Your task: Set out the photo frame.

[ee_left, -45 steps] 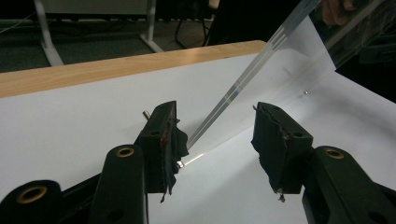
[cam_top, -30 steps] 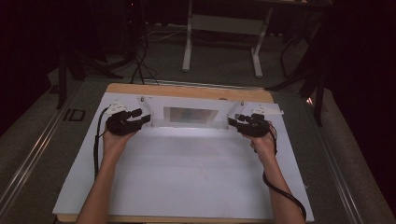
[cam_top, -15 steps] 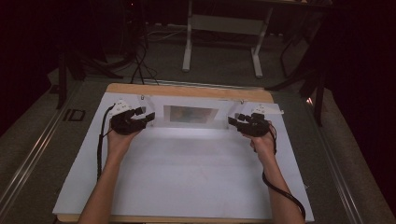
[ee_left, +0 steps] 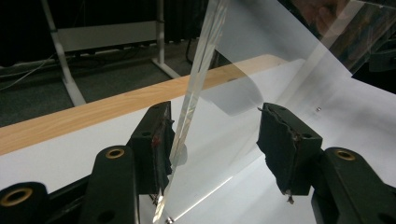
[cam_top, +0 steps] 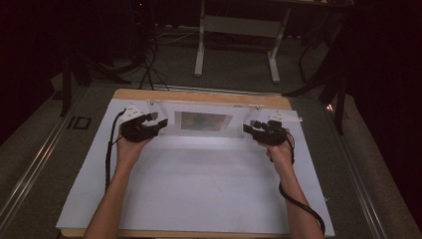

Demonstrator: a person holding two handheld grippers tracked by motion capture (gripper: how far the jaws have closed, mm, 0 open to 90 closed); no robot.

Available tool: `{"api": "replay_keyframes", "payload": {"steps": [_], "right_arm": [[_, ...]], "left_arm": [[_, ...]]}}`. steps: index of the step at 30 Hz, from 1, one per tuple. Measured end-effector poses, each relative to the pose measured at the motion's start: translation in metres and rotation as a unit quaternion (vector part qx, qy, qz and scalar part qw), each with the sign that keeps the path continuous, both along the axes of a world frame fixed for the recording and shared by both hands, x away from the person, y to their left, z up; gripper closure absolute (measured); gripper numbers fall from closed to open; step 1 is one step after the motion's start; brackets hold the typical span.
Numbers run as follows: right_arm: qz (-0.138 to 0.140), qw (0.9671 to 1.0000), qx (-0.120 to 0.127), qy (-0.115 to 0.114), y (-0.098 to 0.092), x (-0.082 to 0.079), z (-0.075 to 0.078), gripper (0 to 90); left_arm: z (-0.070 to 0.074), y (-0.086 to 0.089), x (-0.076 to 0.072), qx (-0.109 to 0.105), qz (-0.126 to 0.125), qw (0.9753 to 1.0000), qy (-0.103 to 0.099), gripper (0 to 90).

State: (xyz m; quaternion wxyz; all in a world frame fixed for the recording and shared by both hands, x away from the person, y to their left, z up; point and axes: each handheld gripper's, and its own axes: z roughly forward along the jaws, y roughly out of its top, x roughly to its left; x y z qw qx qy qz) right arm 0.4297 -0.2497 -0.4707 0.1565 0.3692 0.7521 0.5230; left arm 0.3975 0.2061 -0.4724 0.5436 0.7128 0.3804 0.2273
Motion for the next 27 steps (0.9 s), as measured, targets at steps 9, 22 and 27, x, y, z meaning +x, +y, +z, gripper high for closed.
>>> {"api": "replay_keyframes", "payload": {"steps": [9,22,27], "right_arm": [[-0.006,0.9999,-0.010,-0.009,0.002,0.002,0.001,55.6],[-0.017,0.9985,-0.042,-0.031,0.010,0.003,0.001,55.9],[-0.024,0.9980,-0.046,-0.035,0.012,0.005,0.001,56.0]], "left_arm": [[0.000,-0.003,0.002,-0.004,0.013,0.9999,-0.001,45.1],[-0.001,-0.006,0.005,-0.008,0.029,0.9995,-0.004,44.3],[0.000,-0.008,0.008,-0.003,0.037,0.9993,-0.002,43.9]]}}
